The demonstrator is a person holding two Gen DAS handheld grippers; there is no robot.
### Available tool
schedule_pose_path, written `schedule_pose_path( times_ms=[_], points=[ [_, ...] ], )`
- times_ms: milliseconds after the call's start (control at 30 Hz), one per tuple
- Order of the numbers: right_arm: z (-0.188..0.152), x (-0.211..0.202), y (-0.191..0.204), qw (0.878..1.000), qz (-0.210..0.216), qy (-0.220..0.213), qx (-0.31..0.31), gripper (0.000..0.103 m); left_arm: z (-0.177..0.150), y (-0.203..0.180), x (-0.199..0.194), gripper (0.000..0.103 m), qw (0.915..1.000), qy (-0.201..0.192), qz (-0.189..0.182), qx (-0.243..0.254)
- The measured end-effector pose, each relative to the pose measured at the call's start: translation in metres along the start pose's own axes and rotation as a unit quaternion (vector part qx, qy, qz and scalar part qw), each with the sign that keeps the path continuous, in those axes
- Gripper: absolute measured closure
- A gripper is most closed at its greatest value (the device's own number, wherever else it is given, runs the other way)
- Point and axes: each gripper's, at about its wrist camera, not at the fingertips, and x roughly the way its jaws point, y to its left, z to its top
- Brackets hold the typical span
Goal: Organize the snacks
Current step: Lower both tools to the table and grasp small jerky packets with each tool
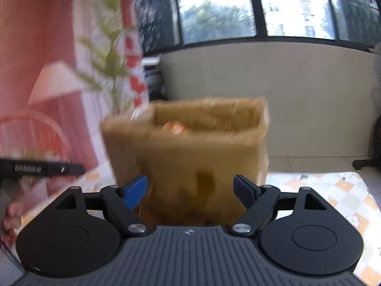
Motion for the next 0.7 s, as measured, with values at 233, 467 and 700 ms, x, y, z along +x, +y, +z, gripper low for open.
schedule_pose_path(
  times_ms=[233,467,700],
  points=[
    [-0.055,0.011,0.020,0.996,0.021,0.081,-0.027,0.045,-0.040,-0.008,0.011,0.038,0.9989,0.040,-0.020,0.017],
    [-0.091,0.042,0.031,0.982,0.054,0.156,-0.097,0.054,-0.073,0.001,0.033,0.044,0.9946,0.101,-0.023,0.003],
    [-0.106,0.066,0.026,0.968,0.096,0.195,-0.124,0.073,-0.078,-0.005,0.043,0.044,0.9927,0.116,-0.033,0.009]
  ],
)
